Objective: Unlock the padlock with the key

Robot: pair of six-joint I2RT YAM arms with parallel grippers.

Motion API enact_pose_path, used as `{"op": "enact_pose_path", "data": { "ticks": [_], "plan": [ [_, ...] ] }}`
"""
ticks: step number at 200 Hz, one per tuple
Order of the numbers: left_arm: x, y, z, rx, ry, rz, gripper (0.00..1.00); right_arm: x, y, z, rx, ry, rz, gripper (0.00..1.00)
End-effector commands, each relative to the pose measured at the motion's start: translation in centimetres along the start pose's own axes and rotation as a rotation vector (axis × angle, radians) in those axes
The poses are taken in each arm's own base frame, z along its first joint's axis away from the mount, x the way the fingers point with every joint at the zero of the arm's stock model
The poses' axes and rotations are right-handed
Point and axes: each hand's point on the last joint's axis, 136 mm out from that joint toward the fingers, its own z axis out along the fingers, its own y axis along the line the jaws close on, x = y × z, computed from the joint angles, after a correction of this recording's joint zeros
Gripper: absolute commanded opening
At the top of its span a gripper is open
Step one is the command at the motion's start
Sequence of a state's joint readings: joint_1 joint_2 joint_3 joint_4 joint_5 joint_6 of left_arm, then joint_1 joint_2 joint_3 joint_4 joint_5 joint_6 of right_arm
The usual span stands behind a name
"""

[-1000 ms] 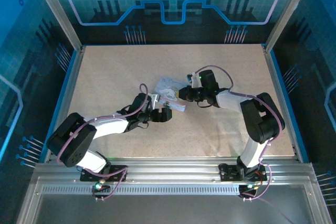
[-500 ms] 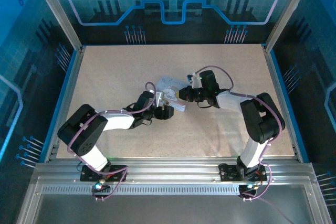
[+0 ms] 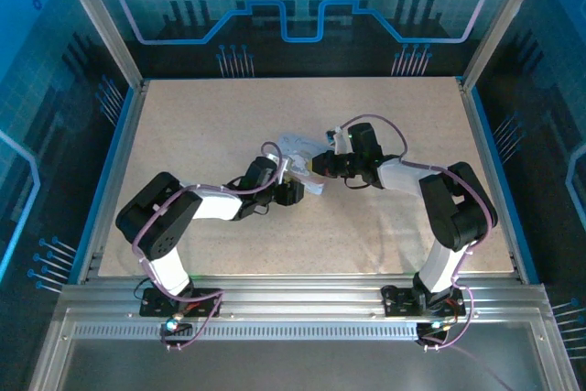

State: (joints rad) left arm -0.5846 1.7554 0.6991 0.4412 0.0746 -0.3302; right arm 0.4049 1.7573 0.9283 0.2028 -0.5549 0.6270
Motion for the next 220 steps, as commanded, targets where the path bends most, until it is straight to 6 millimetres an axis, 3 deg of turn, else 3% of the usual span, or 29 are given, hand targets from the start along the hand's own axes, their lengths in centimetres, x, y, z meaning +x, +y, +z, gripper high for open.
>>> {"op": "enact_pose_path", "data": {
  "ticks": [1,51,220],
  "plan": [
    [-1.2,-1.0,0.4,0.034,-0.032,0.028,0.53,3.0,-2.4,0.3,0.08,0.089,0.066,0.0],
    [-0.7,-0.7,0.8,0.031,-0.03,0.014,0.47,3.1,-2.3,0.3,0.078,0.09,0.064,0.0],
    [-0.4,-1.1,1.4,0.039,-0.027,0.021,0.42,3.1,-2.3,0.4,0.072,0.091,0.069,0.0]
  ]
}}
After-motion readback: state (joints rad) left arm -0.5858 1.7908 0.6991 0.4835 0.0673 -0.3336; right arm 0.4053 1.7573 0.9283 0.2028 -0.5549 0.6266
